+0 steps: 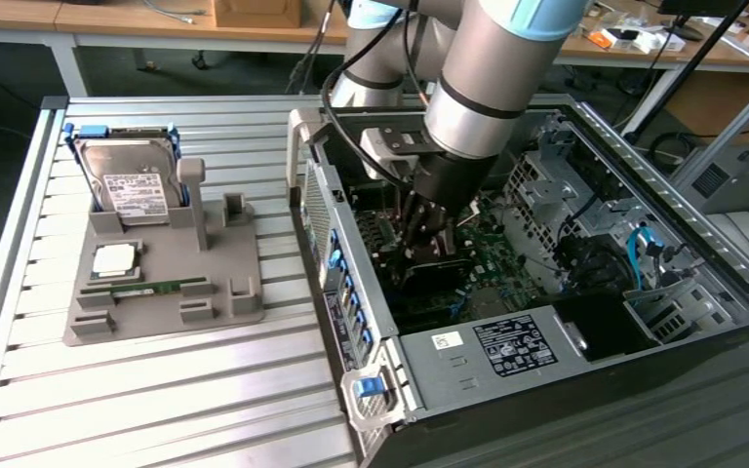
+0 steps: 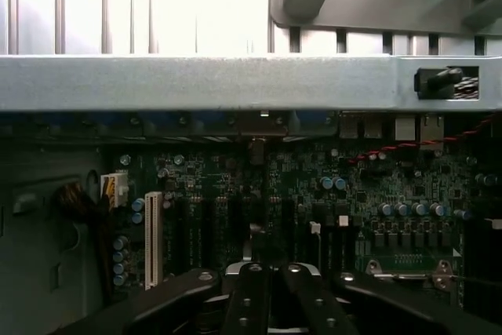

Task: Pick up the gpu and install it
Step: 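Press down on the gpu until it lock into place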

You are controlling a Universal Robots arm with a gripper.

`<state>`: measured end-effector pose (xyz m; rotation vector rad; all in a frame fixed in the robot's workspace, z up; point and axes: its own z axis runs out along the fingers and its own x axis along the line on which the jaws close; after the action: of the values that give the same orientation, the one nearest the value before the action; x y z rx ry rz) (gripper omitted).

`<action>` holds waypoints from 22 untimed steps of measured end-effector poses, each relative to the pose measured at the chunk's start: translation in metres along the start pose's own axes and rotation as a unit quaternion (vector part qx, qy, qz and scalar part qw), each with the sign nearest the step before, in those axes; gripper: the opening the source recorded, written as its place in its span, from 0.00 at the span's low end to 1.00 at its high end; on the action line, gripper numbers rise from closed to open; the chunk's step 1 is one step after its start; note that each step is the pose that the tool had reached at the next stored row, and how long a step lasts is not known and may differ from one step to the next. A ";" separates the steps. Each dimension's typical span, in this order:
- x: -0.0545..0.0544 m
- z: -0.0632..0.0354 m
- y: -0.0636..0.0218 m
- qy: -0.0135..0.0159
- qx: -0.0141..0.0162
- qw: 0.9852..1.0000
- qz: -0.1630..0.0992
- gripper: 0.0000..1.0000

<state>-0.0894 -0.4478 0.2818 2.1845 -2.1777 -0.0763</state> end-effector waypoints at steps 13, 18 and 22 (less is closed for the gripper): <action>0.000 -0.0114 -0.0492 0.000 -0.009 1.000 0.000 0.10; 0.000 -0.0133 -0.0746 0.000 -0.018 1.000 0.000 0.10; 0.000 -0.0147 -0.0923 -0.001 -0.024 1.000 0.000 0.10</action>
<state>0.0037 -0.4477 0.2896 2.1599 -2.1527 -0.1283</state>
